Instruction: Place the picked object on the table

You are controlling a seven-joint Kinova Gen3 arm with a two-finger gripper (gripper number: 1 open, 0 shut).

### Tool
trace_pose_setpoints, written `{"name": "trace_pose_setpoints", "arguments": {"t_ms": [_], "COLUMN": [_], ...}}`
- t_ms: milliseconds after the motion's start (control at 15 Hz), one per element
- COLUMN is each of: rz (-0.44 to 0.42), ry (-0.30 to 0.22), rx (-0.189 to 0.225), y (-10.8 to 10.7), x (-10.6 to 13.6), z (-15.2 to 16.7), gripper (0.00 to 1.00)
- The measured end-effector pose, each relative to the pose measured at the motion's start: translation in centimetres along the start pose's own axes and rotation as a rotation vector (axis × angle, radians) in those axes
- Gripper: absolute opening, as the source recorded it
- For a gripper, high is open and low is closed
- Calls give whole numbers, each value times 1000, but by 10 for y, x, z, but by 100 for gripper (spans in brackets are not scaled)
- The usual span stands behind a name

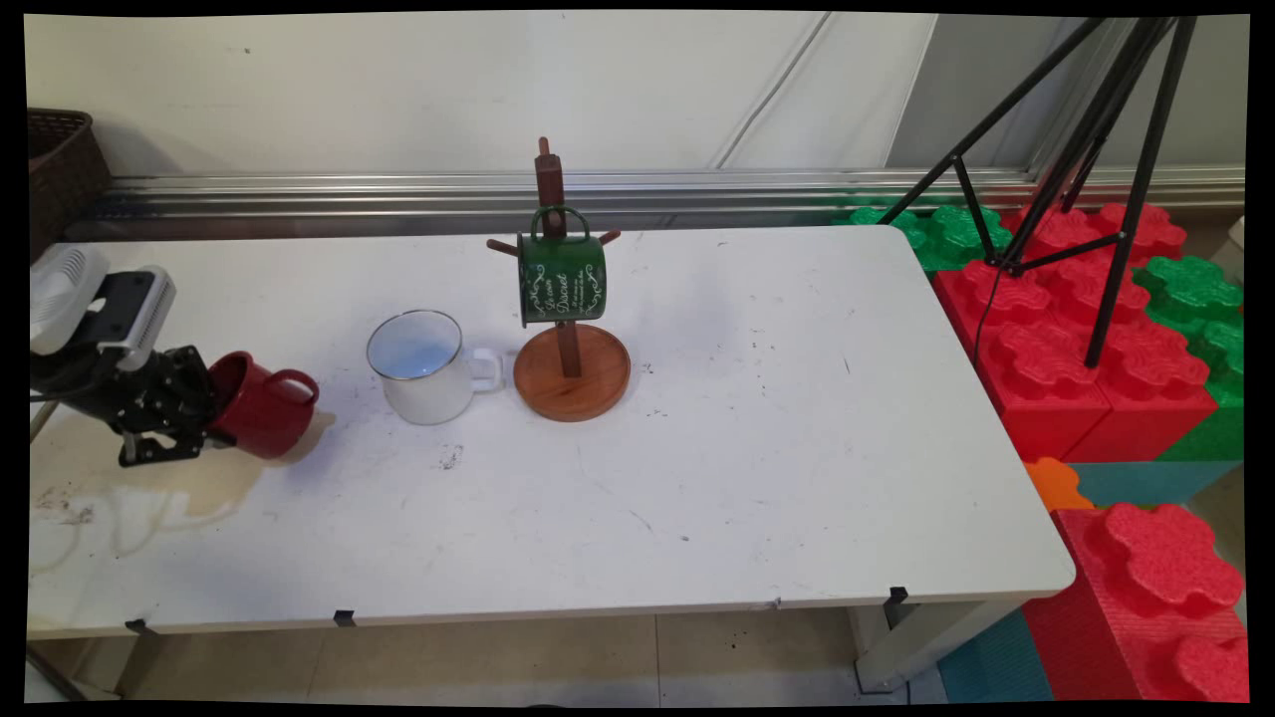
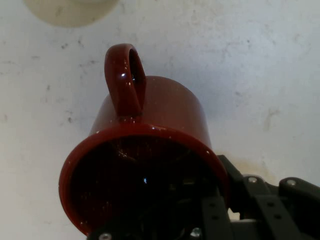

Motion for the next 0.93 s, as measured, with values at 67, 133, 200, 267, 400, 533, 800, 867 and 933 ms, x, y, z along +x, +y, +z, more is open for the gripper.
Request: {"name": "trace_pose_setpoints", "arguments": {"t_ms": [67, 133, 200, 267, 400, 533, 800, 867, 933], "rz": [1, 3, 5, 7, 10, 13, 20, 20, 21], "ry": [-1, -2, -2, -2, -3, -3, -4, -3, -1], "rx": [-5, -10, -16, -20, -25, -29, -35, -36, -37], "y": [2, 4, 6, 8, 10, 11, 14, 14, 14], "x": [0, 1, 1, 1, 2, 2, 3, 3, 4], "z": [1, 2, 3, 3, 4, 5, 7, 8, 8], "gripper": [0, 0, 0, 0, 0, 0, 100, 100, 100]}}
